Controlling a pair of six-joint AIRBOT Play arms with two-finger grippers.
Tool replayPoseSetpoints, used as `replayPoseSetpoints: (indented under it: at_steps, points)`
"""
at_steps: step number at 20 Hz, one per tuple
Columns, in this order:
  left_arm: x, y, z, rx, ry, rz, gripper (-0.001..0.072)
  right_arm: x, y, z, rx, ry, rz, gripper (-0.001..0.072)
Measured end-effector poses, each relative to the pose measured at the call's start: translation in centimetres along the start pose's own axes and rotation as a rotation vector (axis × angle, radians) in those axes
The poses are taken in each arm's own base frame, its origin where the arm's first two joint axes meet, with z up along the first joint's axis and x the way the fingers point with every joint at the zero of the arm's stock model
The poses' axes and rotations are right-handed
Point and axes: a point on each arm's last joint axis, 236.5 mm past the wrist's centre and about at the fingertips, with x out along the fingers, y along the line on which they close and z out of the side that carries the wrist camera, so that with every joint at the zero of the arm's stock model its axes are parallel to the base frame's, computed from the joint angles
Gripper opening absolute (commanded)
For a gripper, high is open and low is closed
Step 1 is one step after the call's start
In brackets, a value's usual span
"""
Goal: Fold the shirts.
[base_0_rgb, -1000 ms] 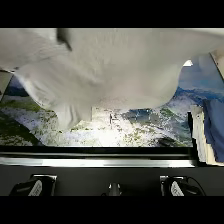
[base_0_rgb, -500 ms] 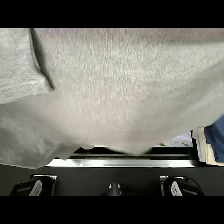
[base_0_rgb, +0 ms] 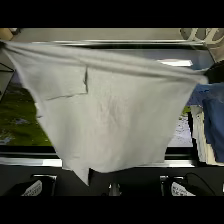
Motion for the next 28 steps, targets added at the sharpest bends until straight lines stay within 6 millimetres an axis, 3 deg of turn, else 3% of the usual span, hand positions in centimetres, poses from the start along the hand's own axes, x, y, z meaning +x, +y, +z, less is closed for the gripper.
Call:
replayPoseSetpoints:
  at_steps: [3, 6, 9, 13, 16, 19, 24, 25, 26, 27, 28]
  points:
    - [9.1, 5.0, -6.8, -0.074, 0.258, 0.023, 0.0024, 9.5, -0.1, 0.6, 0.013, 0.093, 0.055, 0.0012]
    - [15.8, 8.0, -11.8, -0.143, 0.382, 0.026, 0.0024, 16.1, -1.0, 1.8, 0.081, 0.076, 0.040, 0.0012]
    - [20.8, 9.8, -13.6, -0.195, 0.362, 0.026, 0.0024, 20.4, -2.4, 3.5, 0.129, 0.001, -0.001, 0.0012]
    - [25.0, 11.0, -15.0, -0.233, 0.316, 0.040, 0.0025, 24.7, -3.3, 3.8, 0.164, -0.032, -0.024, 0.0012]
    - [25.9, 10.7, -15.8, -0.193, 0.327, 0.026, 0.0024, 26.0, -3.4, 3.3, 0.155, -0.019, -0.029, 0.0014]
    - [24.3, 9.8, -16.8, -0.120, 0.404, 0.008, 0.0024, 26.1, -2.9, 1.2, 0.088, 0.072, -0.011, 0.0015]
    - [21.2, 10.8, -25.6, -0.095, 0.723, 0.054, 0.0033, 28.4, 0.7, -5.7, 0.046, 0.339, 0.151, 0.0027]
    - [20.7, 11.1, -26.9, -0.106, 0.764, 0.067, 0.0142, 28.7, 1.4, -6.5, 0.051, 0.371, 0.179, 0.0181]
    - [20.4, 11.2, -27.6, -0.115, 0.789, 0.073, 0.0316, 28.8, 1.8, -6.9, 0.058, 0.384, 0.197, 0.0427]
    - [20.1, 11.2, -28.0, -0.127, 0.807, 0.076, 0.0346, 28.6, 2.0, -7.0, 0.065, 0.392, 0.207, 0.0505]
    - [19.7, 11.3, -27.9, -0.139, 0.817, 0.078, 0.0346, 28.2, 2.3, -7.1, 0.069, 0.401, 0.219, 0.0506]
